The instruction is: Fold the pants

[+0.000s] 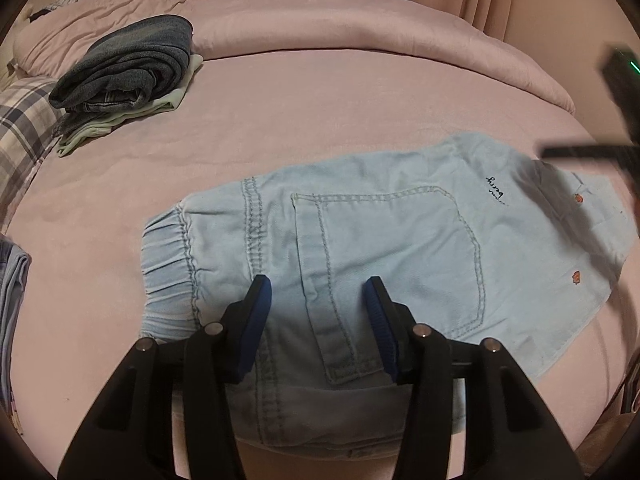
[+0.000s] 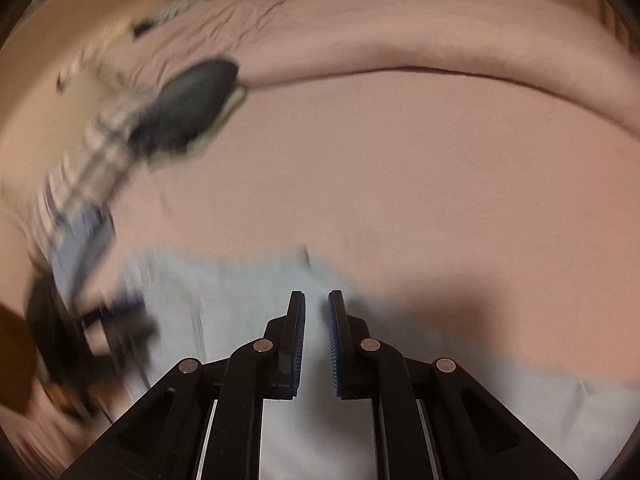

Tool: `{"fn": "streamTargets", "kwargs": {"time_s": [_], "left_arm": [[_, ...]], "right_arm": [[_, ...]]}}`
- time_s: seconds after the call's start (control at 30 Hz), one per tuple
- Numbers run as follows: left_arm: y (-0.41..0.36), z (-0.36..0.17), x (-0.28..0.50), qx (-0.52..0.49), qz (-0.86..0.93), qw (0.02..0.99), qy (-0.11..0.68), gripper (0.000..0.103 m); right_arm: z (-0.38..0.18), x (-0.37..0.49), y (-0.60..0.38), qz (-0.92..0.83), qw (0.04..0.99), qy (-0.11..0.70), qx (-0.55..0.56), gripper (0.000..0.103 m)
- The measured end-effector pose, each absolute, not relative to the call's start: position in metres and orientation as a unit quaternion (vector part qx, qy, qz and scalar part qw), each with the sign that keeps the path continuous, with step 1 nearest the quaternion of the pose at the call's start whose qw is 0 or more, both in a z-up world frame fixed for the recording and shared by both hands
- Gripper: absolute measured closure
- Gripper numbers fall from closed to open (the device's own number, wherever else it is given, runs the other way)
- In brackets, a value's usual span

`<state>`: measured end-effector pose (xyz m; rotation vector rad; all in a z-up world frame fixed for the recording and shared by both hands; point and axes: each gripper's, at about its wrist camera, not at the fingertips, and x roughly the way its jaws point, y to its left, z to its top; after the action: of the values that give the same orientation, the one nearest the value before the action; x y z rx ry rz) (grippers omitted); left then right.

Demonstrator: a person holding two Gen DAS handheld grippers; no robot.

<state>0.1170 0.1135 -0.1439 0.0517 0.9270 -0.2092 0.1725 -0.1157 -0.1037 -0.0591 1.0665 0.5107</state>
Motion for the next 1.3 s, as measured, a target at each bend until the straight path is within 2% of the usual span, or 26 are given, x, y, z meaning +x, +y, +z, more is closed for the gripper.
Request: {"fn": "streamTargets", "kwargs": {"time_s": [0.2,0.3,0.4,0.5,0.57,0.67,0.73,0.87,1.03,1.07,1.1,1.13,1.3], "left_arm": [[0.108,-0.146,0.118,0.053,-0.091,0.887,0.449,0.053],[0.106,-0.146,0.119,0.06,-0.085,0.884,0.455,0.053],[0.1,-0.142,0.119,0.07,-0.067,0.878,0.468,0.051],[0.09,-0.135,0.111,0.074,-0.065,0.877,0.469,0.038],[0.078,-0.127,0.102,0.076,-0.08,0.881,0.461,0.038],[0.05,-0.114,0.092,0.059,-0.125,0.882,0.451,0.037],[0.025,-0.109,0.089,0.045,-0.167,0.876,0.451,0.036],[-0.038,-0.109,0.091,0.051,-0.236,0.856,0.458,0.036],[-0.121,-0.119,0.101,0.037,-0.313,0.822,0.475,0.037],[-0.133,-0.121,0.103,0.029,-0.323,0.815,0.48,0.037],[-0.145,-0.124,0.107,0.022,-0.33,0.808,0.487,0.037],[-0.157,-0.129,0.111,0.017,-0.335,0.801,0.496,0.038],[-0.174,-0.153,0.12,0.019,-0.31,0.795,0.521,0.037]], "right_arm": [[-0.149,0.065,-0.131,0.229,0.81,0.521,-0.142,0.092],[-0.142,0.025,-0.152,0.246,0.819,0.501,-0.132,0.091],[-0.128,0.005,-0.2,0.247,0.821,0.512,-0.06,0.088],[-0.106,-0.01,-0.271,0.179,0.853,0.49,0.03,0.068],[-0.092,-0.019,-0.328,0.13,0.871,0.458,0.118,0.049],[-0.087,-0.041,-0.417,0.026,0.875,0.407,0.261,0.048],[-0.092,-0.056,-0.463,-0.04,0.872,0.375,0.313,0.047],[-0.106,-0.062,-0.506,-0.122,0.859,0.362,0.341,0.047],[-0.116,-0.036,-0.511,-0.09,0.868,0.337,0.353,0.047],[-0.117,-0.029,-0.509,-0.086,0.871,0.338,0.346,0.057],[-0.116,-0.022,-0.506,-0.084,0.874,0.342,0.334,0.071],[-0.115,-0.018,-0.503,-0.078,0.876,0.346,0.328,0.09],[-0.098,-0.03,-0.507,-0.056,0.877,0.334,0.34,0.092]]}}
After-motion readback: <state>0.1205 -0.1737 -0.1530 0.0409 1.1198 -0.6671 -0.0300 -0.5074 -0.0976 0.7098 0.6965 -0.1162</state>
